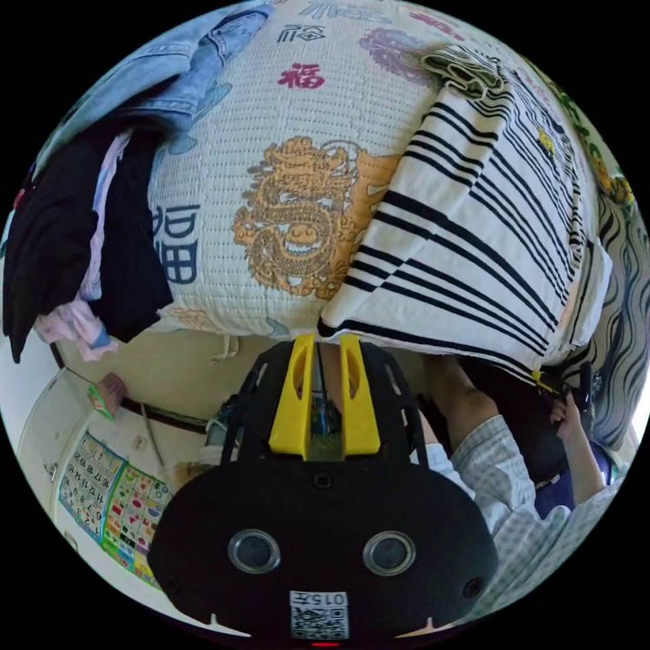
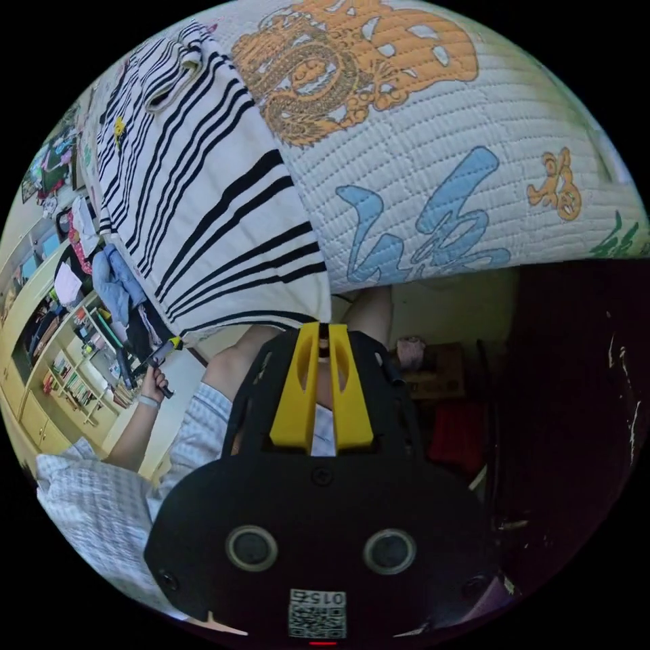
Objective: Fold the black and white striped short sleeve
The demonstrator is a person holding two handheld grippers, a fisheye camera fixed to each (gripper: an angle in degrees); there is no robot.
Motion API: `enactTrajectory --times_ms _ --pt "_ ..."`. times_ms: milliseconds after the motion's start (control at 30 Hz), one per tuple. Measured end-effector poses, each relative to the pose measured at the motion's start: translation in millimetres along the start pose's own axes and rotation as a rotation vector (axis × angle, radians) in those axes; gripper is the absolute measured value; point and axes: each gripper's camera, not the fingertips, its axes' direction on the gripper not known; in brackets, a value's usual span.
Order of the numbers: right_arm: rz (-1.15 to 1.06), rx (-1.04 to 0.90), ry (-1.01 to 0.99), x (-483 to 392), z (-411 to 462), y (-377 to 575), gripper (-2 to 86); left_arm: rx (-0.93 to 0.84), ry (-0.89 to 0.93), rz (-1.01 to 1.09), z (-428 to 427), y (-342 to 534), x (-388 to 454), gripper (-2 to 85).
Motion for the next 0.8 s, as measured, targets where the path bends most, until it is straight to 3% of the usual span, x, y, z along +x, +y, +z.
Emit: enactTrajectory --times_ms 167,400,533,633,800 --pt "-0.097 0.238 0.04 -1 -57 -15 5.7 0.191 0.055 0.19 -19 -29 72 7.2" --pt "-0.294 0.397 -0.047 -30 -91 -74 6.2 0.375 0.175 0.747 6 -116 297 7.7" --pt "-0.289 0.394 -0.117 -29 -86 -115 5.9 0.35 0.086 0.899 57 -150 395 7.3" --pt "-0.256 0.369 -0.18 -16 -80 -136 5.6 0.287 -0.057 0.938 107 -169 432 7.4" --pt "-0.27 0.337 -0.242 4 -78 -156 2.7 0.255 -0.108 0.948 156 -189 456 7.9"
